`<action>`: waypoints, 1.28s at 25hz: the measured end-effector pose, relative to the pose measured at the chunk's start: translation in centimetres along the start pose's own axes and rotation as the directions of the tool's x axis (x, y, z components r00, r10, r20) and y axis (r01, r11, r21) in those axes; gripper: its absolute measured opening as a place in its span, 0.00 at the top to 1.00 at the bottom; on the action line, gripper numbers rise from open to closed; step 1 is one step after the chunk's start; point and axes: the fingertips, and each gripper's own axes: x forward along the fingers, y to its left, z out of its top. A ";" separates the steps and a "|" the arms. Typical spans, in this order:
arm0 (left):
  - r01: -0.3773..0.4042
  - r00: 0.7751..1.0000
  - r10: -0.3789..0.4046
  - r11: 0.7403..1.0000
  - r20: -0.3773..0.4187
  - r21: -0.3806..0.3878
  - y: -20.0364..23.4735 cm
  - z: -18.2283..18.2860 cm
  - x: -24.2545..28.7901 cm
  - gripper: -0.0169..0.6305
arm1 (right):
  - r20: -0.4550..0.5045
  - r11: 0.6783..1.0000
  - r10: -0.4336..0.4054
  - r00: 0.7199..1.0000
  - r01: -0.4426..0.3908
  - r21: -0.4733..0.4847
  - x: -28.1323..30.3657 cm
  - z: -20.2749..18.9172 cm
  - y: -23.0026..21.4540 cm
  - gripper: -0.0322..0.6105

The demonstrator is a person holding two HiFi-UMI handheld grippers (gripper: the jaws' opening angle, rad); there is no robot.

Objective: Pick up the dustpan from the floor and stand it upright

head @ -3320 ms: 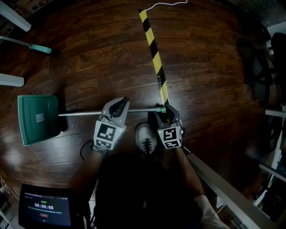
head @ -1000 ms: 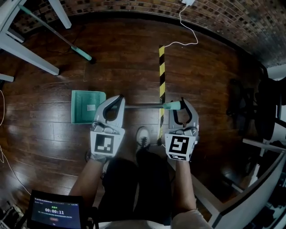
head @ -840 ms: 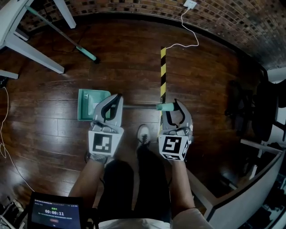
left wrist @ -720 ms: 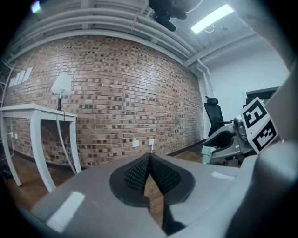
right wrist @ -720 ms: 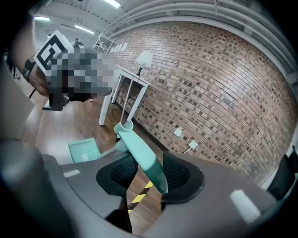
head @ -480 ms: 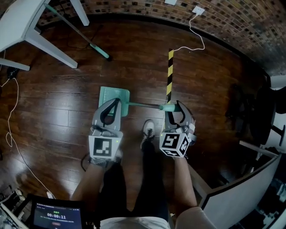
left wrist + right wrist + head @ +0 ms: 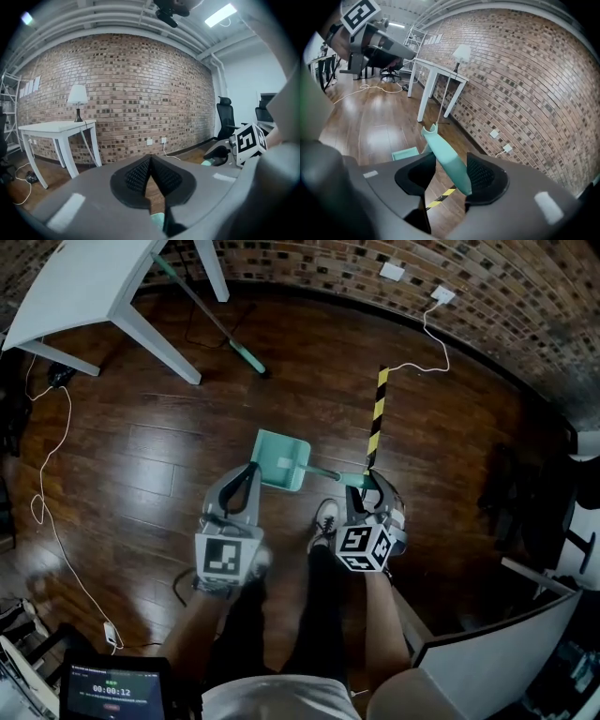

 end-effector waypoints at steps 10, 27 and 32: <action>0.013 1.000 -0.013 0.999 0.005 0.037 -0.6 3.5 -0.3 0.97 | -0.009 0.990 0.126 0.992 -0.126 -0.062 -0.3 1.0 -0.2 0.59; 0.125 0.979 -0.139 0.987 0.152 0.104 -1.5 14.2 -10.6 0.97 | 0.246 0.961 0.001 0.969 -0.068 0.266 -19.2 14.1 -1.6 0.83; 0.187 0.956 -0.213 0.972 0.203 0.142 -2.0 17.4 -15.5 0.97 | 0.337 0.954 -0.094 0.937 -0.012 0.300 -25.8 18.5 -0.8 0.93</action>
